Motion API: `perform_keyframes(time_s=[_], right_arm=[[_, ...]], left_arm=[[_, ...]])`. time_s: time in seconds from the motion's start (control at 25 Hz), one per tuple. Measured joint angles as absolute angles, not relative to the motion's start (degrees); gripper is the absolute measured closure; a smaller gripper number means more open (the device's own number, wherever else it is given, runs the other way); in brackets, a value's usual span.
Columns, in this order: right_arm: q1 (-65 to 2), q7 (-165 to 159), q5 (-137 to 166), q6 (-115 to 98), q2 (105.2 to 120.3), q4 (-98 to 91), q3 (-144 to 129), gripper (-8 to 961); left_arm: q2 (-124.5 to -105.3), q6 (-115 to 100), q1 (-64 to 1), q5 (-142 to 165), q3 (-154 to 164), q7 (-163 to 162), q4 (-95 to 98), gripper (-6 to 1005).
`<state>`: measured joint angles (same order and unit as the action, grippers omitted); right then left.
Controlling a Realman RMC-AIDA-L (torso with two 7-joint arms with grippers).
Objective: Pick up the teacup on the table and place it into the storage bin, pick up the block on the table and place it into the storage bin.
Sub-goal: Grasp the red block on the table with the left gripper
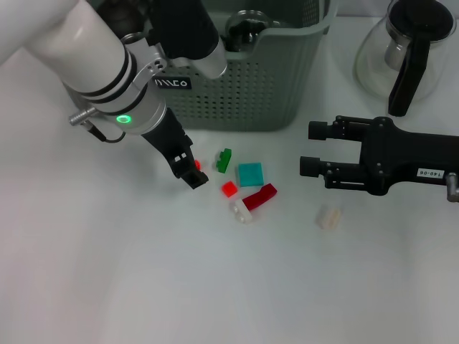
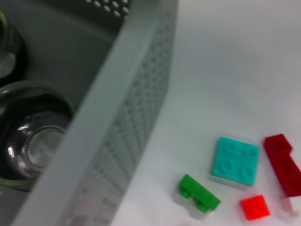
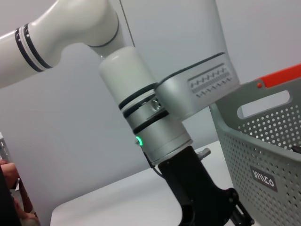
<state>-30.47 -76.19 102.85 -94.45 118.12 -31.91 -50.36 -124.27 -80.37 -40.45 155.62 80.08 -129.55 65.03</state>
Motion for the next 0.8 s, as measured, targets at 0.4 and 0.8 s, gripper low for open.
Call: perform_keyframes(time_s=[0.4,0.8], right_arm=[[-30.40,-75.98,102.83,-94.27,118.20,-31.90,-50.36,210],[-30.44,-75.98,102.83,-94.27,118.23,-31.90,-50.36,212]], left_arm=[[-124.34,-77.56,-42.16,157.80,81.56,-132.94,61.66,325],[-124.38,-75.97,-42.46,157.68,81.59,-133.51,59.40,522]])
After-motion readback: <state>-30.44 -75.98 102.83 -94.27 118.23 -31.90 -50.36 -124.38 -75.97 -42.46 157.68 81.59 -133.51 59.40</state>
